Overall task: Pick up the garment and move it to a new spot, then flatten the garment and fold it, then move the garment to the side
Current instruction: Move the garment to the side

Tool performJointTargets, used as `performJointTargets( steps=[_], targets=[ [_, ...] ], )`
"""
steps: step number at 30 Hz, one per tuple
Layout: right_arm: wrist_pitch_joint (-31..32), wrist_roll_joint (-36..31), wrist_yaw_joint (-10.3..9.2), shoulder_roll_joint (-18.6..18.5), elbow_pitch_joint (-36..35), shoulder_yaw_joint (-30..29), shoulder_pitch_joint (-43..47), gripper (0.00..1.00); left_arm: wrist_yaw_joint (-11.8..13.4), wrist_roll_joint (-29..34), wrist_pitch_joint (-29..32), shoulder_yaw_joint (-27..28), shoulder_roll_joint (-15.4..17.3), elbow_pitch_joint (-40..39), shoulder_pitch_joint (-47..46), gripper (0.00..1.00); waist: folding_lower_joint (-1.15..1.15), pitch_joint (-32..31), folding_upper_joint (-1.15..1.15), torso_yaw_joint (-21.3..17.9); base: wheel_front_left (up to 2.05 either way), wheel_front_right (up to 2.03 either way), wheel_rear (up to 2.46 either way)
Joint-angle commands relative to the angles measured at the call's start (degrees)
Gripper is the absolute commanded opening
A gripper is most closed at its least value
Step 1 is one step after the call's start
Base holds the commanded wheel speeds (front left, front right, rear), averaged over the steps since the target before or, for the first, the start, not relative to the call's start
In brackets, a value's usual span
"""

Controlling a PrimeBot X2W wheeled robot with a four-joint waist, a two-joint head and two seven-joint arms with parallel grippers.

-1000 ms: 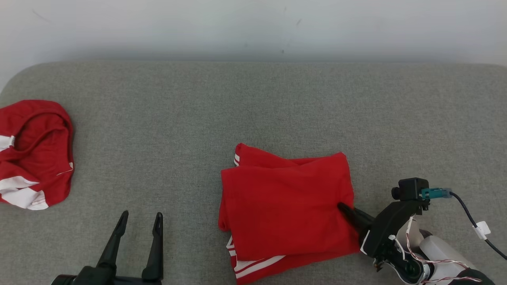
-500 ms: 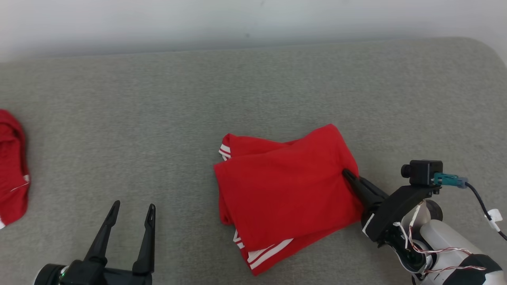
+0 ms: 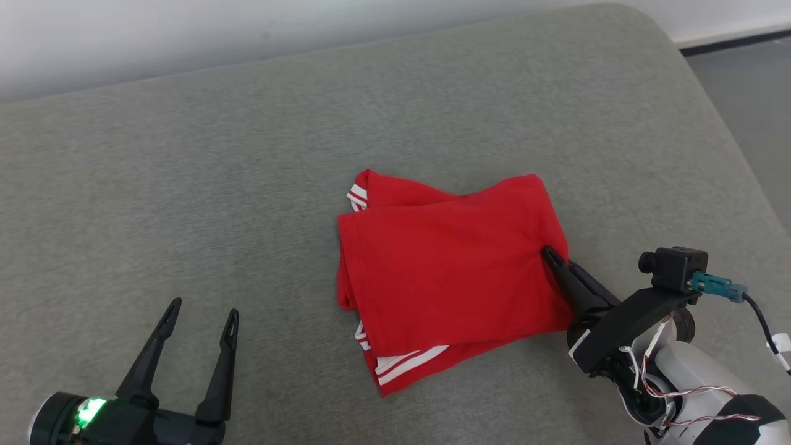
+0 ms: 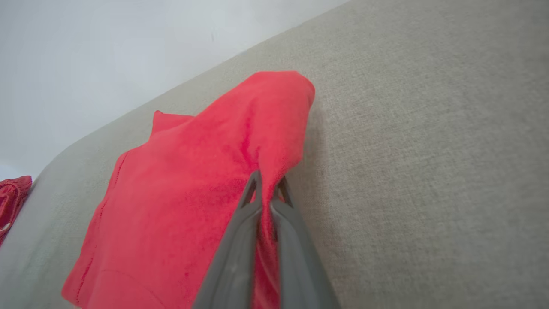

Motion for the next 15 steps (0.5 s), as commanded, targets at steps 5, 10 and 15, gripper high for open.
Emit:
performJointTargets(
  steps=[5, 10, 15],
  targets=[
    [-1.36, 0.66, -0.15, -0.71, 0.07, 0.8, -0.78, 0.0, 0.05, 0.41, -0.16, -0.51, 1.89, -1.54, -0.63, 1.0, 0.0, 3.81, -0.01, -7.05, 0.0, 0.0, 0.0],
    [-2.23, -0.55, -0.15, -1.86, 1.12, 0.74, -2.23, 0.0, 0.05, 0.12, 0.01, -0.78, 3.28, -2.88, -0.78, 1.0, 0.0, 5.81, -0.01, -9.24, 0.0, 0.0, 0.0],
    [-2.55, -1.63, -0.15, -3.01, 2.48, -0.28, -5.16, 0.0, 0.05, 0.22, 0.56, -1.71, 4.69, -5.06, -1.86, 1.0, 0.0, 8.17, -0.01, -9.76, 0.0, 0.0, 0.0]
  ],
)
